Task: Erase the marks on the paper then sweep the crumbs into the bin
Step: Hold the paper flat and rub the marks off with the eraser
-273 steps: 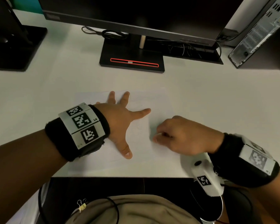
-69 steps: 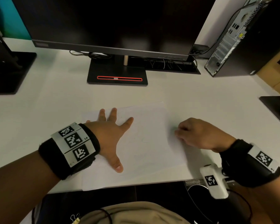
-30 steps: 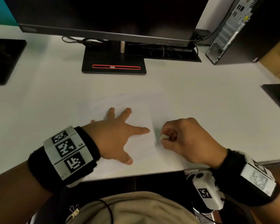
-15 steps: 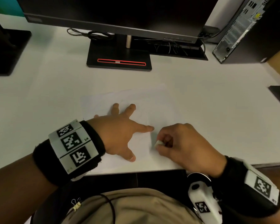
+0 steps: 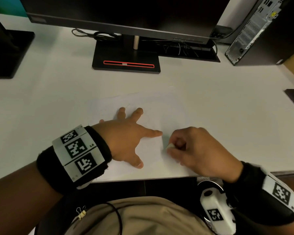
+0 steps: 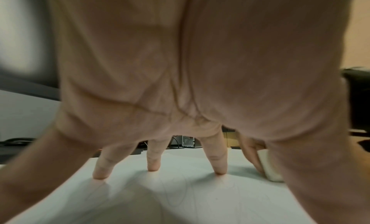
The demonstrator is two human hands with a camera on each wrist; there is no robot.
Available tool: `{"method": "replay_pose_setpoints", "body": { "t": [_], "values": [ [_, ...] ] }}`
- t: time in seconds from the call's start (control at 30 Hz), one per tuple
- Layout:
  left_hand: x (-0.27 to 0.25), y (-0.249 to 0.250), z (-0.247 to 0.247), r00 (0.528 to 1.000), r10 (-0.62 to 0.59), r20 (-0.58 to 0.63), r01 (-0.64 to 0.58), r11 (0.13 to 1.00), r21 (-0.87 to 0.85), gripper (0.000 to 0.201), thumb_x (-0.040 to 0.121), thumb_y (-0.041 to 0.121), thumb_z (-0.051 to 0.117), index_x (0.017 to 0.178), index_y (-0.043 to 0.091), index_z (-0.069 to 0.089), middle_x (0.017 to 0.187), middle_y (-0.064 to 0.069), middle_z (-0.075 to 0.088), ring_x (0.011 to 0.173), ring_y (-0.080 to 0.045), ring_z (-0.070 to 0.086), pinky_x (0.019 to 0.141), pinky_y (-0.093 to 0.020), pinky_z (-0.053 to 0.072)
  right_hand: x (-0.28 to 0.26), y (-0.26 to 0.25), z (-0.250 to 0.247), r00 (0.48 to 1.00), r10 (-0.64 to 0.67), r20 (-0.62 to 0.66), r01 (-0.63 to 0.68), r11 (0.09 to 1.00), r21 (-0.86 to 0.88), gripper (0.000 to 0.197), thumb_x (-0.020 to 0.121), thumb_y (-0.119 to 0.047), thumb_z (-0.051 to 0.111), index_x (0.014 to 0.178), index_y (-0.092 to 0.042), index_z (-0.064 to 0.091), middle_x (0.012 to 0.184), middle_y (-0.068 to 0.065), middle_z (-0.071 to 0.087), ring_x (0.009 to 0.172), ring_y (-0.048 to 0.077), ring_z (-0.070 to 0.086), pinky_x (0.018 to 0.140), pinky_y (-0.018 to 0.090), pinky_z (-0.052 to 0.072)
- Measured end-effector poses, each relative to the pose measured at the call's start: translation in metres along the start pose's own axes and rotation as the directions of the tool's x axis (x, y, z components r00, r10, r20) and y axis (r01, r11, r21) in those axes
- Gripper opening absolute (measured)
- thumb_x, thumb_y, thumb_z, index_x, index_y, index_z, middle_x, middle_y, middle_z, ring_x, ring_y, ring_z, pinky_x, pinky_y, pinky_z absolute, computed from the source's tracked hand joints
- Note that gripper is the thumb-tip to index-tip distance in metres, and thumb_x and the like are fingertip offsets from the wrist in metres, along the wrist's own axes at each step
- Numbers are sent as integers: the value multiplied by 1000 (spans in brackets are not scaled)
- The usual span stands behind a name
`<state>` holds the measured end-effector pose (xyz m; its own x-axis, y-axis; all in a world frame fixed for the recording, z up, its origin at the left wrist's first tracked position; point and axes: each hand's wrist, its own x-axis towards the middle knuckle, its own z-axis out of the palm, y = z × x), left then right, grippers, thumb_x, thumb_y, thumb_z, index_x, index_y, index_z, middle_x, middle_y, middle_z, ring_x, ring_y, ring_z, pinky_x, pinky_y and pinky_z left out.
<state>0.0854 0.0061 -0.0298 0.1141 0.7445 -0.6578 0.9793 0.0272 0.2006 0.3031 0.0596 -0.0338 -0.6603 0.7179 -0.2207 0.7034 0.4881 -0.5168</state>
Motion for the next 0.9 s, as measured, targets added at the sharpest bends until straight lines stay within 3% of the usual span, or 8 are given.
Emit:
{"method": "replay_pose_setpoints", "body": {
  "t": [0.07, 0.17, 0.33, 0.43, 0.53, 0.63, 0.73, 0.9],
  "values": [
    [0, 1, 0, 1000, 1, -1, -1, 1000, 6, 98, 79, 59, 76, 139, 77, 1, 162, 12, -30, 149, -35, -28, 111, -70, 27, 1, 2, -2, 999, 18, 28, -18, 1000, 18, 14, 88, -26, 68, 76, -18, 67, 63, -1, 71, 56, 12, 65, 60, 28, 52],
    [-1, 1, -1, 1000, -5, -1, 6, 1000, 9, 97, 79, 60, 75, 139, 77, 0, 161, 12, -30, 149, -36, -28, 111, -70, 28, 8, 12, -13, 995, 74, -71, -73, 997, 22, 15, 87, -23, 69, 73, -18, 67, 61, -1, 70, 56, 14, 65, 59, 31, 52],
    [0, 1, 0, 1000, -1, -1, 1, 1000, 13, 99, 79, 59, 76, 139, 78, 0, 161, 12, -31, 149, -36, -28, 112, -73, 23, -1, -5, 2, 998, -22, 59, 19, 999, 47, 14, 88, -26, 69, 77, -18, 67, 63, 0, 71, 55, 13, 65, 62, 32, 55],
    [0, 0, 0, 1000, -5, 1, 5, 1000, 4, 98, 79, 59, 76, 139, 77, 1, 161, 12, -31, 149, -36, -28, 112, -72, 25, 11, 4, -8, 999, 32, -7, -31, 997, 66, 15, 89, -22, 68, 74, -18, 67, 60, -1, 71, 54, 13, 67, 64, 32, 55],
    [1, 0, 0, 1000, -2, 0, 2, 1000, 5, 99, 78, 60, 76, 138, 78, 0, 161, 12, -32, 149, -36, -28, 111, -72, 26, 10, -1, 0, 1000, -15, 10, 14, 998, 61, 16, 89, -24, 67, 74, -18, 66, 60, 0, 70, 54, 15, 66, 63, 33, 55],
    [0, 0, 0, 1000, 2, 1, -2, 1000, -1, 99, 78, 59, 77, 139, 77, 1, 161, 11, -31, 149, -35, -29, 112, -74, 21, 8, -4, 4, 998, -17, 66, 11, 996, 93, 16, 91, -24, 67, 76, -18, 68, 61, 0, 72, 55, 13, 67, 61, 28, 54],
    [-1, 0, 0, 1000, -7, 3, 7, 1000, 2, 98, 79, 58, 76, 139, 77, 0, 161, 12, -32, 149, -36, -29, 112, -73, 22, 16, 3, -6, 999, 35, -18, -33, 995, 96, 16, 91, -23, 68, 76, -18, 69, 59, -2, 71, 54, 12, 66, 58, 21, 50],
    [1, 0, 0, 1000, -6, 11, 5, 1000, 22, 99, 79, 60, 75, 140, 77, -1, 161, 11, -32, 149, -36, -28, 112, -71, 26, 10, -6, 6, 997, -30, 77, 21, 994, 110, 16, 91, -24, 68, 77, -16, 69, 62, 3, 71, 55, 15, 66, 61, 30, 55]
  ]
}}
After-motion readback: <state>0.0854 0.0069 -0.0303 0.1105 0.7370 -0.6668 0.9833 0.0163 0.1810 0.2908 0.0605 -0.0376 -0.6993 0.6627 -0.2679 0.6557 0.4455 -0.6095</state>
